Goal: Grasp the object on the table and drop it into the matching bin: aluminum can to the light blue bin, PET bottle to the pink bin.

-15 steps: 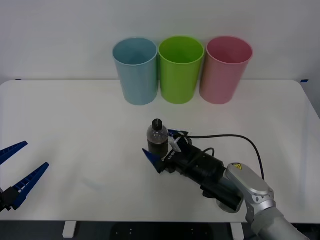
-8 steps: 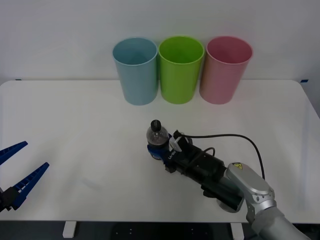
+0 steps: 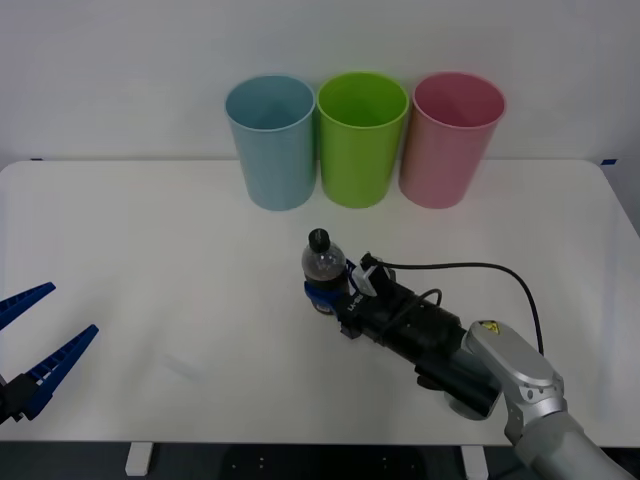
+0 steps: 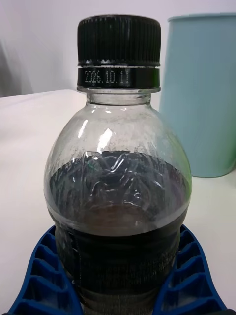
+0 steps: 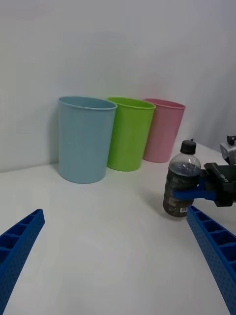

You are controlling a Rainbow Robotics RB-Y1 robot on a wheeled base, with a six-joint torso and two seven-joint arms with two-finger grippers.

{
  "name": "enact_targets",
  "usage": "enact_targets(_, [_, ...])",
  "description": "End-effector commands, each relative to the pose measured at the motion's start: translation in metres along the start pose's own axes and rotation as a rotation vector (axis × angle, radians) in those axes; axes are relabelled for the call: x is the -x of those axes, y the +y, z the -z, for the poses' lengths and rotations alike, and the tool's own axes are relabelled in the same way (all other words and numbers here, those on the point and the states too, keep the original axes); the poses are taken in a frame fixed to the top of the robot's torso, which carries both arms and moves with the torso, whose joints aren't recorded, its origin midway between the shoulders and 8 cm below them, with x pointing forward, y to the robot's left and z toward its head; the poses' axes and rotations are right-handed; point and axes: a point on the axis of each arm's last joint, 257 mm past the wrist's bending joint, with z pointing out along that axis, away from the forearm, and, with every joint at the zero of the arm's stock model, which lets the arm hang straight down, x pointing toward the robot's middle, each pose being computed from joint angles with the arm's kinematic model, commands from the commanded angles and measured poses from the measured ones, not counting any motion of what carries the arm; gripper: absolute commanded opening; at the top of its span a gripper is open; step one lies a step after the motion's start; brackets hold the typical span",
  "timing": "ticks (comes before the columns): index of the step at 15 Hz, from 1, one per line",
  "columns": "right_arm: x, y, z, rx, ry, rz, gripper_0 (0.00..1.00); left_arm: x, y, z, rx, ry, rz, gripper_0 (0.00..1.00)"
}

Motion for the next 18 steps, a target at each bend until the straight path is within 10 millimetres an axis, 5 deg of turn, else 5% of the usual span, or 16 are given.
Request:
enact_targets(1, [0.009, -0.013, 0.013, -0.023, -0.015, -0.002, 0.00, 0.000, 0.000, 0.000, 0.000, 0.000, 0.000, 1.00])
enact_targets(7, [0.034, -0.037, 0.040, -0.058, -0.054, -0.103, 0.00, 0.000, 0.000, 0.000, 0.000, 0.000, 0.000, 1.00])
enact_targets(18, [0.116, -0.104, 0.078, -0.124, -0.176, -0.230, 0.00, 0.000, 0.000, 0.000, 0.000, 0.000, 0.000, 1.00])
